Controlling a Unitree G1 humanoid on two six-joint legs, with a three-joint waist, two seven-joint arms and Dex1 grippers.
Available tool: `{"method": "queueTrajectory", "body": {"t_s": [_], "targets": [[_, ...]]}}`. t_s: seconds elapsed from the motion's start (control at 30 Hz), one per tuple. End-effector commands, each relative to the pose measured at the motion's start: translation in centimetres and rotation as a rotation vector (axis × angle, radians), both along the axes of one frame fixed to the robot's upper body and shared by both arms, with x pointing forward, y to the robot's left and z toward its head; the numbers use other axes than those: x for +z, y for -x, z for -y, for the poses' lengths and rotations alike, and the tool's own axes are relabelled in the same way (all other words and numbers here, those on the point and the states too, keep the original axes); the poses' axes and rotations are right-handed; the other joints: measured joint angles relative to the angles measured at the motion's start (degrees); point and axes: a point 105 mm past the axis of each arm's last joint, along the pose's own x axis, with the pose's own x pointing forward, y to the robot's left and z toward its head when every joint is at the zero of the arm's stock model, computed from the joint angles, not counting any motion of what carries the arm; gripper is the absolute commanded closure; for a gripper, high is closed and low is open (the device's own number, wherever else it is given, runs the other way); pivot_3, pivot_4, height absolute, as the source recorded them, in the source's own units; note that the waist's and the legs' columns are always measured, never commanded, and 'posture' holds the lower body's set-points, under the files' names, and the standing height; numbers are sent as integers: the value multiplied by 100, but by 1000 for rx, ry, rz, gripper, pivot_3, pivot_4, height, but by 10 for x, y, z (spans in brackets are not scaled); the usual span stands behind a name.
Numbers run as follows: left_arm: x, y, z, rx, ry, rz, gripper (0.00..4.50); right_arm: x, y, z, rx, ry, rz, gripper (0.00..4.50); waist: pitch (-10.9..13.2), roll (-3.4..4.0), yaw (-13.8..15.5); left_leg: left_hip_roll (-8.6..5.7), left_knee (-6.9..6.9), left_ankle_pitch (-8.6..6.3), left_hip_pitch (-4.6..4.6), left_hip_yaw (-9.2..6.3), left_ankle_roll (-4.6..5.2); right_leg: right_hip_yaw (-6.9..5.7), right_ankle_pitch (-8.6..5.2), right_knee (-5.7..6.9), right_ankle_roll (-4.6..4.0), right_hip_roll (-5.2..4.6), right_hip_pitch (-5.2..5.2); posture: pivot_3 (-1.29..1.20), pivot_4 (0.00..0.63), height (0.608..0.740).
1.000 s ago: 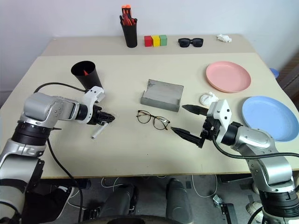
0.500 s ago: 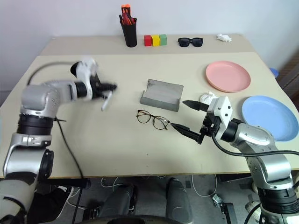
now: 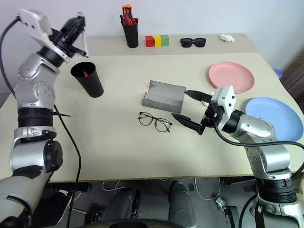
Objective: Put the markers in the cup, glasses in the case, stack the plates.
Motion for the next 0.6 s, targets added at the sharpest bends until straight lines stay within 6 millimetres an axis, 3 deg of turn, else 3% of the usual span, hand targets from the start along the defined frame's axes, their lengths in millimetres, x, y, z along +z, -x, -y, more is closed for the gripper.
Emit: {"method": "queueTrajectory", "body": {"t_s": [0.03,0.17,0.33,0.47,0.6], "targets": [[30,17,-16,36,14,161,4475,22,2,0,15,-105,45,0,0,-1,-1,0,0,0,0,-1,0,0,0,0,0,0,0,0,150,740],[21,26,-36,87,21,204,4475,15,7,-12,36,-116,37,0,-1,-1,-2,0,-1,0,-1,-2,1,-1,0,-1,0,0,2,0,150,740],[0,24,-55,94,94,182,4475,12,7,-12,32,-111,35,0,-1,0,-3,0,1,-1,2,-2,2,-1,0,3,0,0,2,0,150,740],[-20,18,-51,66,111,166,4475,15,7,-10,35,-89,39,0,-1,-1,16,-1,2,-1,2,-2,3,-2,0,0,0,0,6,0,150,740],[-28,11,-52,58,131,143,4475,17,5,-10,34,-81,33,0,-1,-1,-4,-1,2,-1,2,-2,3,-3,0,0,1,1,6,0,150,740]]}}
